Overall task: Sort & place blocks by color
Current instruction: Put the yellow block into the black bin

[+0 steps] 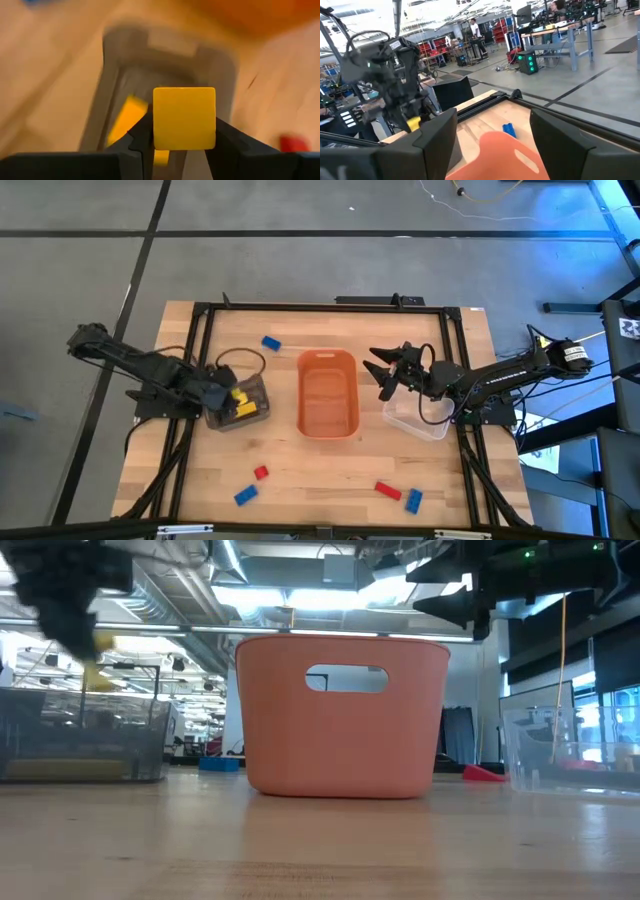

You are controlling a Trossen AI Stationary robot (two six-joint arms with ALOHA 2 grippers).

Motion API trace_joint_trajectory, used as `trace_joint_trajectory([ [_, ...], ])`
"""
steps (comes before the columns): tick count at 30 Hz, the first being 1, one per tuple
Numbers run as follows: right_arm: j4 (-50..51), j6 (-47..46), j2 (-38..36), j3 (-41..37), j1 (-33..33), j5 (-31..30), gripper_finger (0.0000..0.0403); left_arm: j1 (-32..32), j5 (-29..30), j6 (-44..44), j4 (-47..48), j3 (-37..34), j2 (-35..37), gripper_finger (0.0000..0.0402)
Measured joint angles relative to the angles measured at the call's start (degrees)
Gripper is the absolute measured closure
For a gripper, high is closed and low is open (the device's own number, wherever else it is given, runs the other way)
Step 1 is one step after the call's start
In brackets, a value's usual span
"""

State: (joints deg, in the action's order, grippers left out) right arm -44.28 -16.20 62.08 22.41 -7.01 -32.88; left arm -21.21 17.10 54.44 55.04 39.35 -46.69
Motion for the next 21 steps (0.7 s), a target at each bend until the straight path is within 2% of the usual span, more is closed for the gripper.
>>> trace_joint_trajectory([
  [4, 0.01, -0.1, 0.0, 0.02, 0.0, -0.01, 0.015, -1.99, -5.17, 4.49, 4.49, 0.0, -5.39, 0.0279],
  [10, 0.0, -0.25, 0.0, 0.02, 0.02, -0.01, 0.015, -4.32, -10.62, 5.46, 4.56, 0.02, -10.74, 0.0279],
  [21, -0.01, -0.25, 0.0, 0.02, 0.01, -0.01, 0.015, -4.49, -12.13, 6.13, 7.08, 0.02, -19.26, 0.0279],
])
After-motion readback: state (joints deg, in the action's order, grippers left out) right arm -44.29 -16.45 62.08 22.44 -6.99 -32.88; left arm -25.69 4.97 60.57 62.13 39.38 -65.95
